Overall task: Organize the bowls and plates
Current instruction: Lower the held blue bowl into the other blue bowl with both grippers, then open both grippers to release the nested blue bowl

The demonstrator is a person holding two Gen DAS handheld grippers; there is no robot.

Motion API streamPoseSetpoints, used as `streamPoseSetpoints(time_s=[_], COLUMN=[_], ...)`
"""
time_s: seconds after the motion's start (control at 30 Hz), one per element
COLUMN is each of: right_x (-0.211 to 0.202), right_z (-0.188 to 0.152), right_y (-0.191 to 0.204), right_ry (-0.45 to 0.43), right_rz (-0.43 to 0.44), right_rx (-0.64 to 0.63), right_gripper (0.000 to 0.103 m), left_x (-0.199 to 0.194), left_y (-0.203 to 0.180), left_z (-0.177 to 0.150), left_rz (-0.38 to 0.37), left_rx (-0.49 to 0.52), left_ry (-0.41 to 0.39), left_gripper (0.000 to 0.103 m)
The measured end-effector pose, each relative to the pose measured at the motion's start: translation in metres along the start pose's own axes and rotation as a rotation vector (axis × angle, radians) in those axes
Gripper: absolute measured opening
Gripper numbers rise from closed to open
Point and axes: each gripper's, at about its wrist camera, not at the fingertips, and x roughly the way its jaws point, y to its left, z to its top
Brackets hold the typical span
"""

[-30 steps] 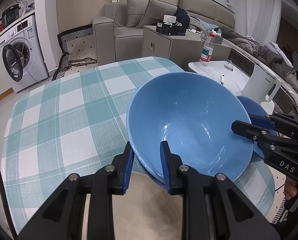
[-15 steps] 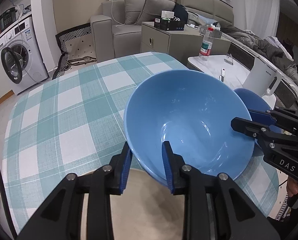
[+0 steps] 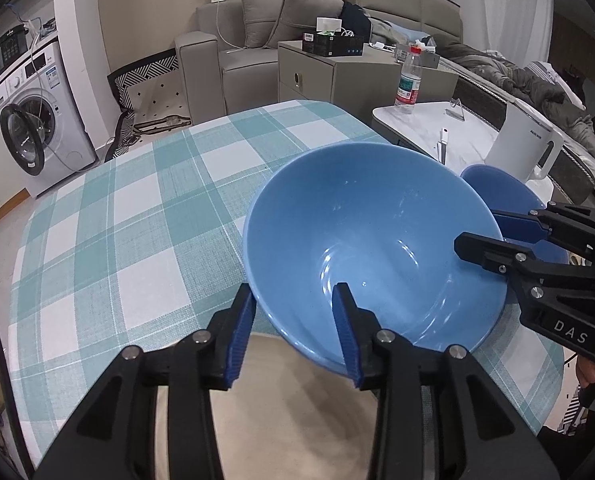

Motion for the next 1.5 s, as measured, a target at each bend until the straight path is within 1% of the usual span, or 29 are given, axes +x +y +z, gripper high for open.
streamPoseSetpoints(time_s=[0.03,0.6,0.67,0.73,0.8,0.83,0.9,0.97,1.0,1.07,1.1,1.13,1.2,1.23,1.33,1.37,1.4,1.5], right_x=[0.000,0.003,0.000,-0.003,-0.004,-0.005,-0.006,-0.009,-0.011,-0.015,-0.017,-0.020,-0.023,-0.025,-0.032,-0.034,-0.036,-0.046], right_z=[0.000,-0.001,-0.001,0.000,0.000,0.001,0.001,0.001,0.001,0.000,0.000,0.000,0.000,0.000,0.001,0.001,0.001,0.000], right_y=[0.000,-0.001,-0.001,-0.003,-0.004,-0.004,-0.005,-0.007,-0.008,-0.009,-0.010,-0.010,-0.012,-0.013,-0.015,-0.015,-0.015,-0.015], right_ry=[0.002,0.004,-0.009,-0.023,-0.029,-0.031,-0.035,-0.044,-0.050,-0.066,-0.076,-0.086,-0.097,-0.102,-0.123,-0.129,-0.133,-0.155], right_rz=[0.000,-0.005,-0.006,-0.004,-0.005,-0.005,-0.003,0.001,0.007,0.015,0.016,0.017,0.012,0.008,0.018,0.018,0.018,0.022], right_rx=[-0.002,-0.016,-0.016,-0.009,-0.005,-0.002,0.003,0.011,0.015,0.022,0.027,0.032,0.040,0.047,0.064,0.065,0.064,0.069], right_gripper=[0.033,0.036,0.045,0.048,0.049,0.050,0.055,0.064,0.066,0.079,0.082,0.085,0.088,0.092,0.102,0.102,0.102,0.102], left_x=[0.001,0.003,0.003,0.003,0.002,0.003,0.002,0.002,0.001,-0.001,-0.002,-0.003,-0.006,-0.008,-0.013,-0.014,-0.016,-0.022], left_y=[0.001,0.003,0.003,0.003,0.004,0.004,0.005,0.005,0.006,0.006,0.006,0.007,0.007,0.006,0.004,0.003,0.003,0.001], left_z=[0.000,-0.001,-0.001,-0.002,-0.002,-0.002,-0.003,-0.004,-0.004,-0.005,-0.005,-0.005,-0.005,-0.006,-0.006,-0.007,-0.007,-0.008], left_rz=[-0.002,-0.013,-0.011,-0.011,-0.010,-0.008,-0.005,-0.010,-0.010,-0.009,-0.010,-0.011,-0.016,-0.017,-0.017,-0.019,-0.022,-0.024], left_rx=[-0.002,-0.015,-0.018,-0.021,-0.027,-0.030,-0.037,-0.040,-0.042,-0.051,-0.058,-0.066,-0.073,-0.072,-0.073,-0.074,-0.078,-0.088], left_ry=[0.003,0.012,0.013,0.011,0.011,0.013,0.015,0.014,0.013,0.008,0.007,0.004,-0.008,-0.011,-0.026,-0.031,-0.037,-0.055], left_gripper=[0.040,0.043,0.046,0.050,0.050,0.051,0.054,0.057,0.059,0.066,0.077,0.080,0.081,0.082,0.092,0.096,0.098,0.099])
